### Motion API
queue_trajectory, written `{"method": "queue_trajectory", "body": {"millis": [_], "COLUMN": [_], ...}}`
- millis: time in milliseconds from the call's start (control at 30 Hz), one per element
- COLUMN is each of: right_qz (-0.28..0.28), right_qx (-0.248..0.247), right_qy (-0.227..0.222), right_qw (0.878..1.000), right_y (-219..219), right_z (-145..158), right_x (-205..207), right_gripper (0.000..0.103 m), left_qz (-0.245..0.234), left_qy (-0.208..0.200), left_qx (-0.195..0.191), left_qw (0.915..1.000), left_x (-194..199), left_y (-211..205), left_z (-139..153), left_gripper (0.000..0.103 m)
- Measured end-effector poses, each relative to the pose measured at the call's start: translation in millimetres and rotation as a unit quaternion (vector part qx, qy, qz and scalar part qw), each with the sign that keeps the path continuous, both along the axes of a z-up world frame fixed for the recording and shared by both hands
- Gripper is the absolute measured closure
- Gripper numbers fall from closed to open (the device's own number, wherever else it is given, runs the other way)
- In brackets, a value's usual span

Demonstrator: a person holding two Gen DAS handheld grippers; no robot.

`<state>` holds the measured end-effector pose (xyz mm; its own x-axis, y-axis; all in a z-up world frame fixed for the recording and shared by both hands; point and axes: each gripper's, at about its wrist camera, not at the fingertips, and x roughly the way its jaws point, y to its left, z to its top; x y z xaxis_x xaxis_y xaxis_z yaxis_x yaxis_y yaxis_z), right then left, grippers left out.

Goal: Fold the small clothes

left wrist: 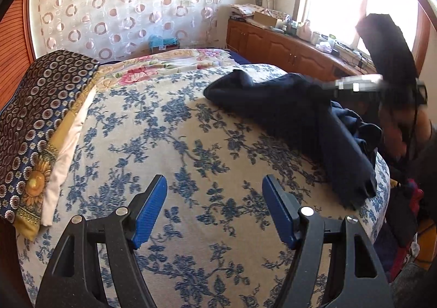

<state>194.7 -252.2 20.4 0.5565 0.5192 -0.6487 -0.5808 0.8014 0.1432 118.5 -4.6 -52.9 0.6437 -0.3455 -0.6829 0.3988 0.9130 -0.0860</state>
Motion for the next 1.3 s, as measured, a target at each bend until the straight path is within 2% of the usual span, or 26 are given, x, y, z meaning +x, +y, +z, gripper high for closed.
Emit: {"method": "queue_trajectory", "body": {"millis": [167, 300, 367, 467, 533, 600, 700, 733, 833, 900, 967, 1033, 1133, 1200, 1300], "right_qz": [-0.019, 0.003, -0.01, -0.035, -0.068, -0.132, -0.252, -0.271, -0.269, -0.247, -0.219, -0.191, -0.168, -0.161, -0.159], "right_qx": [0.014, -0.004, -0.02, -0.018, -0.035, -0.056, -0.088, -0.1, -0.109, -0.097, -0.081, -0.066, -0.051, -0.041, -0.032], "right_qy": [-0.006, -0.002, -0.015, -0.025, -0.043, -0.065, -0.068, -0.06, -0.062, -0.058, -0.05, -0.043, -0.036, -0.031, -0.015], "right_qw": [1.0, 1.0, 1.0, 0.999, 0.996, 0.988, 0.961, 0.956, 0.955, 0.962, 0.971, 0.978, 0.984, 0.986, 0.987], "right_y": [-32, -20, -14, -17, -29, -54, -100, -110, -120, -116, -111, -110, -113, -120, -133], "right_z": [19, 10, 8, 13, 22, 32, 34, 31, 22, 16, 7, -5, -22, -32, -42], "right_x": [11, 4, 4, 16, 30, 53, 88, 95, 88, 71, 53, 30, -3, -21, -38], "right_gripper": [0.096, 0.096, 0.097, 0.098, 0.098, 0.098, 0.096, 0.089, 0.088, 0.085, 0.076, 0.074, 0.069, 0.065, 0.061], "left_qz": [-0.014, -0.023, -0.027, -0.034, -0.039, -0.042, -0.05, -0.053, -0.064, -0.07, -0.075, -0.082, -0.1, -0.111, -0.121], "left_qy": [-0.001, 0.001, 0.003, 0.003, 0.003, 0.003, 0.008, 0.008, 0.012, 0.014, 0.015, 0.019, 0.033, 0.043, 0.051], "left_qx": [-0.008, -0.011, -0.011, -0.003, 0.0, -0.001, -0.001, 0.001, 0.005, 0.006, 0.003, -0.005, -0.013, -0.012, -0.015], "left_qw": [0.9999, 0.9997, 0.9996, 0.9994, 0.9993, 0.9991, 0.9987, 0.9986, 0.9978, 0.9974, 0.997, 0.9965, 0.9944, 0.9928, 0.9912], "left_x": [-3, -4, -5, -7, -8, -9, -9, -10, -12, -13, -13, -12, -9, -7, -5], "left_y": [-12, -20, -24, -32, -36, -40, -48, -51, -61, -68, -75, -83, -98, -107, -117], "left_z": [-1, -1, -2, -2, -2, -2, -5, -6, -9, -12, -13, -14, -19, -23, -27], "left_gripper": [0.03, 0.03, 0.03, 0.03, 0.03, 0.03, 0.03, 0.03, 0.03, 0.03, 0.03, 0.03, 0.031, 0.04, 0.041]}}
